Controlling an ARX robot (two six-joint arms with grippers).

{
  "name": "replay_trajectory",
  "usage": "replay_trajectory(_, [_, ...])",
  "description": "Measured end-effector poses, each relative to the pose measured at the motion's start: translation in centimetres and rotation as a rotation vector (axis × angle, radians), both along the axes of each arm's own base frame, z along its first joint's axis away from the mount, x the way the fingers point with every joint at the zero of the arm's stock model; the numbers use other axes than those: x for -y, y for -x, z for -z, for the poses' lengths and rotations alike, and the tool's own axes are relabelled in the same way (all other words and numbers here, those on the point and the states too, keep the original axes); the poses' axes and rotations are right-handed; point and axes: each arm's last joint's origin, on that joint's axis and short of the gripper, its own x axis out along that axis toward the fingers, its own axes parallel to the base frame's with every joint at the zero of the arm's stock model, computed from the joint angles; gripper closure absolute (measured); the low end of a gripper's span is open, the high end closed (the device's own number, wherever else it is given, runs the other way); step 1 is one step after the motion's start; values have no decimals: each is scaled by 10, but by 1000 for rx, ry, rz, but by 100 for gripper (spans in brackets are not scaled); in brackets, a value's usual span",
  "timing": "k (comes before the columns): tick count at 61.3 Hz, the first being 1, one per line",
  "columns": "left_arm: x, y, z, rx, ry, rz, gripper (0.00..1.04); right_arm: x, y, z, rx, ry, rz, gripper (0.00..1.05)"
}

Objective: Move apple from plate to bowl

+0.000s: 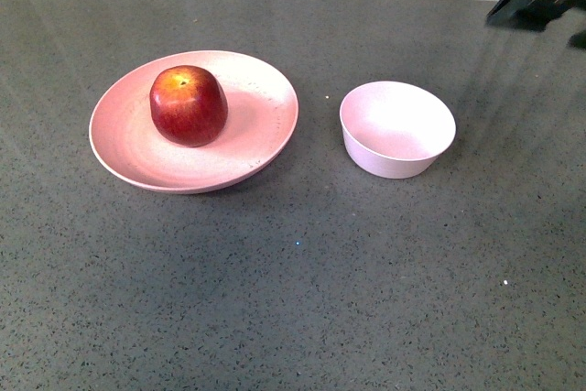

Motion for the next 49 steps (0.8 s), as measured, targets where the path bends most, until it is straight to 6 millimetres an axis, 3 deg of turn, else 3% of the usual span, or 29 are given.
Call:
replay_trajectory(7, [0,0,0,0,0,0,9,9,30,-29,125,-8,23,9])
replay_trajectory(15, [0,0,0,0,0,0,9,14,50,-32,453,133,123,28])
replay_trajectory(25, [0,0,0,0,0,0,9,19,92,-12,548,183,117,60])
replay_trajectory(35, [0,0,0,0,0,0,9,32,134,2,547,200,121,102])
replay_trajectory(49, [0,0,0,0,0,0,9,32,166,12,547,204,117,103])
